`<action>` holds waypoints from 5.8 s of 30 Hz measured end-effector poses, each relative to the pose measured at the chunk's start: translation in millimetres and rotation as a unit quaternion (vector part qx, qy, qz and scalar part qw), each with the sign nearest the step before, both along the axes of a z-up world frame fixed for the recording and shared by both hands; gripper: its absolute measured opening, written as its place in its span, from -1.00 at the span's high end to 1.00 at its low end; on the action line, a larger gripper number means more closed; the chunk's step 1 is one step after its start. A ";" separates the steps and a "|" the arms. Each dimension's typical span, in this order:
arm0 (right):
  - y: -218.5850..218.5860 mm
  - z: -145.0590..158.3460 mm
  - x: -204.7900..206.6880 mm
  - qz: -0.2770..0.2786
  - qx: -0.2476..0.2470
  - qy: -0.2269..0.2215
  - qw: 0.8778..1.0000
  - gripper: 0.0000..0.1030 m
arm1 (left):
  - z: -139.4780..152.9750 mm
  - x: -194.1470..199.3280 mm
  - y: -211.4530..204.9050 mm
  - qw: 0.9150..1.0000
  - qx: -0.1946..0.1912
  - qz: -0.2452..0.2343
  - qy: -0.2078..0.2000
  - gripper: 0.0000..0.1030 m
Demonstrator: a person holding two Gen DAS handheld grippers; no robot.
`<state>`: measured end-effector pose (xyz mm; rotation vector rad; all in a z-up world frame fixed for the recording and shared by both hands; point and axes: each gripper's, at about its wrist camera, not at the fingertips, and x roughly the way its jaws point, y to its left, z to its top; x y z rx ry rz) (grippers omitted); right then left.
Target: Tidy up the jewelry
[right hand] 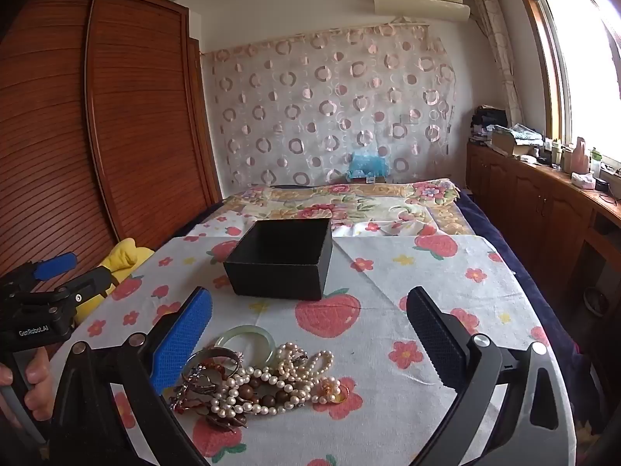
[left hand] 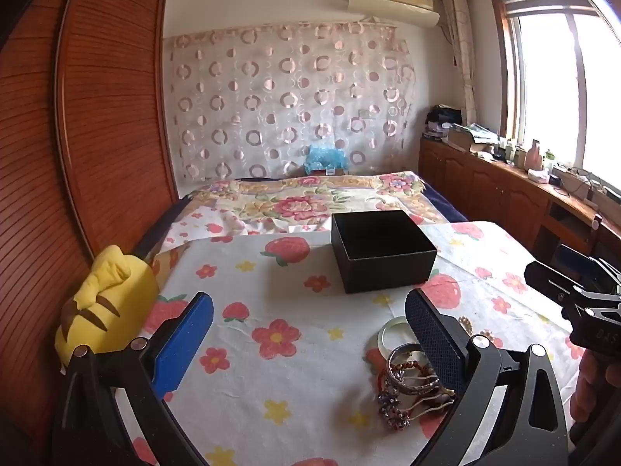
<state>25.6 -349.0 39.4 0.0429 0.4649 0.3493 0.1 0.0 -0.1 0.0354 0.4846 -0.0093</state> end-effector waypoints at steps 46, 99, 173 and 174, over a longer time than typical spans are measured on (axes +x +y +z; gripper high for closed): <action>0.2 3.5 -3.5 0.001 -0.001 -0.006 1.000 -0.96 | 13.6 -5.4 -10.7 1.000 0.001 -0.001 -0.002 -0.85; 6.1 3.8 -1.0 0.005 -0.005 0.002 1.000 -0.96 | -11.6 -0.4 -12.4 1.000 -0.001 -0.001 0.012 -0.85; 17.7 -82.1 83.5 0.107 -0.140 0.165 0.971 0.26 | -62.8 32.3 -15.8 0.985 -0.061 -0.119 0.107 0.90; 18.2 -83.7 86.4 0.108 -0.145 0.169 0.969 0.27 | -63.6 32.3 -16.0 0.985 -0.061 -0.119 0.107 0.90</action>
